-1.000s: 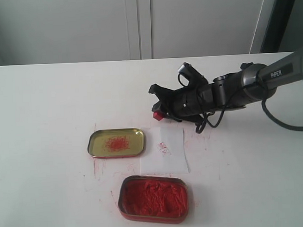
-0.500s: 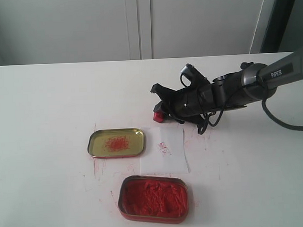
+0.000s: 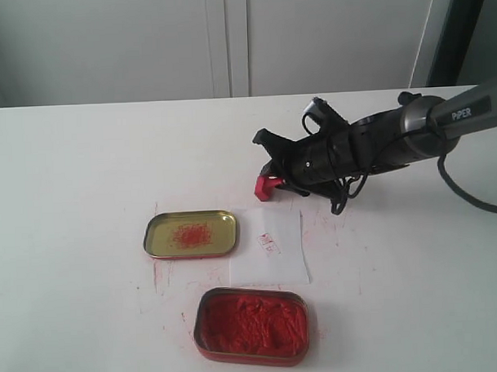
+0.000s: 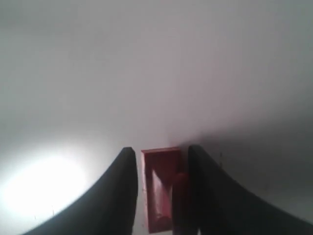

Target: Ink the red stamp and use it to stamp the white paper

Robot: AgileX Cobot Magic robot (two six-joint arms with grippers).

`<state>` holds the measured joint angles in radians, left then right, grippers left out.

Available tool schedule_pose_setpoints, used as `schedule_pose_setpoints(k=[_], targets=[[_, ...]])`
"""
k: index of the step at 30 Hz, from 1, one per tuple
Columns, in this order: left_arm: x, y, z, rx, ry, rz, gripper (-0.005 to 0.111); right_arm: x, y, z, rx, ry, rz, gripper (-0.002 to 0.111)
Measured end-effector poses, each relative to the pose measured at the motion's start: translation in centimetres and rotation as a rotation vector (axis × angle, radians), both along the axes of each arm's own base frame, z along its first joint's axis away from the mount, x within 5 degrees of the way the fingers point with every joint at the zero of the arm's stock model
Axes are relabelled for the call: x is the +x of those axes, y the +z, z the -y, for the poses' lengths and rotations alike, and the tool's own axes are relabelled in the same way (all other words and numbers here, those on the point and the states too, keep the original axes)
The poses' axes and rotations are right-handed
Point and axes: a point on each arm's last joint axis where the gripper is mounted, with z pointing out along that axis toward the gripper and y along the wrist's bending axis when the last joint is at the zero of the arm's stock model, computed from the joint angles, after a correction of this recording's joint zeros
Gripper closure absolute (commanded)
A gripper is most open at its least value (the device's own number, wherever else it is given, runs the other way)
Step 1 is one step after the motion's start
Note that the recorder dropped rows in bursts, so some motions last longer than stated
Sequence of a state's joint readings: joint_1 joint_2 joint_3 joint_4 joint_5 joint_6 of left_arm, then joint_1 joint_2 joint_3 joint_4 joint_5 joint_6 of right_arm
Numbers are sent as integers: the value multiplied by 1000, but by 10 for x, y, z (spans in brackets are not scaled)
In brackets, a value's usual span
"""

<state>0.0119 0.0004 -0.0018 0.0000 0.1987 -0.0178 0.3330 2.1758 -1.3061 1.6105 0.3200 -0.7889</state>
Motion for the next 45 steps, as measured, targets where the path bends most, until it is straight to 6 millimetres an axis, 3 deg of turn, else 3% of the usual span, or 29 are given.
schedule_pose_setpoints(k=[18, 26, 30, 35, 40, 45], targets=[[0, 0, 0, 0, 0, 0, 107, -9, 3, 13, -119, -32, 2, 74], [0, 0, 0, 0, 0, 0, 107, -13, 21, 19, -165, -34, 60, 75], [0, 0, 0, 0, 0, 0, 107, -16, 26, 21, -218, 24, 97, 83], [0, 0, 0, 0, 0, 0, 107, -21, 40, 19, -269, 137, 150, 108], [0, 0, 0, 0, 0, 0, 107, -30, 57, 16, -293, 264, 181, 108], [0, 0, 0, 0, 0, 0, 107, -40, 59, 31, -310, 344, 53, 108]])
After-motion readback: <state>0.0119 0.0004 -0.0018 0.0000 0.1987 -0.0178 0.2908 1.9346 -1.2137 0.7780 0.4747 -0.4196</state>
